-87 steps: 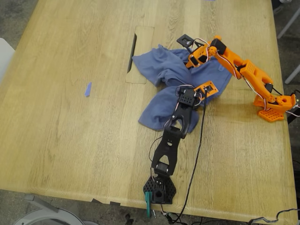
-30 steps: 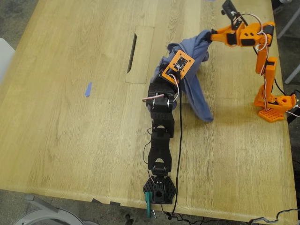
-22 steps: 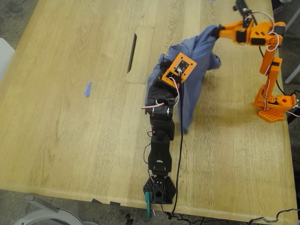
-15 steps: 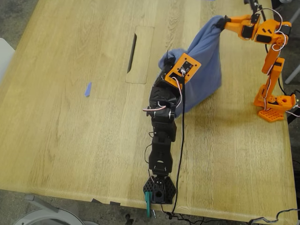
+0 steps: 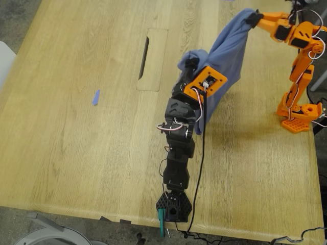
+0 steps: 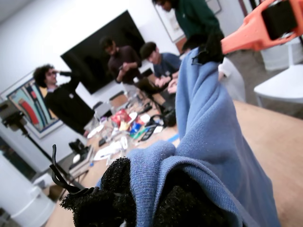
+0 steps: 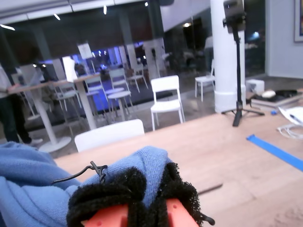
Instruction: Fold a T-shirt
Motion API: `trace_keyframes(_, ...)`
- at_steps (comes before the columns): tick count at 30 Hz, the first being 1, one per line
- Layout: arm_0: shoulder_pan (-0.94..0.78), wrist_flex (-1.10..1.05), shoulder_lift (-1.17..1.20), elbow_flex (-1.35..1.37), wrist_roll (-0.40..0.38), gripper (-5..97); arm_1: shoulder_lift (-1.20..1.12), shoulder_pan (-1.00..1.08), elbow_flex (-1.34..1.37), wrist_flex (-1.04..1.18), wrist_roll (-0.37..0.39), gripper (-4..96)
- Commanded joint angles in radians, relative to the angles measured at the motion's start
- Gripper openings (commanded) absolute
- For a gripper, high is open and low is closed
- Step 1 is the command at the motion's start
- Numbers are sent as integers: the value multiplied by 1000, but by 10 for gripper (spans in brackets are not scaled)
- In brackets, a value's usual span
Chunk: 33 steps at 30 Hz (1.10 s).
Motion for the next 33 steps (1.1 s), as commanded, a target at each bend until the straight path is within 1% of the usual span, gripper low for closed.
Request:
trace_keyframes(1,26,-74,170,-64,9,0,57,-6,-38,-52,-8,0)
trace_keyframes(6,86,-109,204,-63,14,0,77,-28,-38,-123,-11,0)
trace_keyframes(18,262,-321,198,-67,49,-1,112,-26,-38,-295,-23,1)
trace_keyframes(22,270,-380,202,-67,48,-1,118,-15,-38,-362,-26,1)
trace_keyframes(27,333,-380,204,-66,35,-1,141,-29,-37,-387,-29,2)
trace_keyframes(33,439,-339,209,-67,41,-1,161,-60,-37,-382,-29,2)
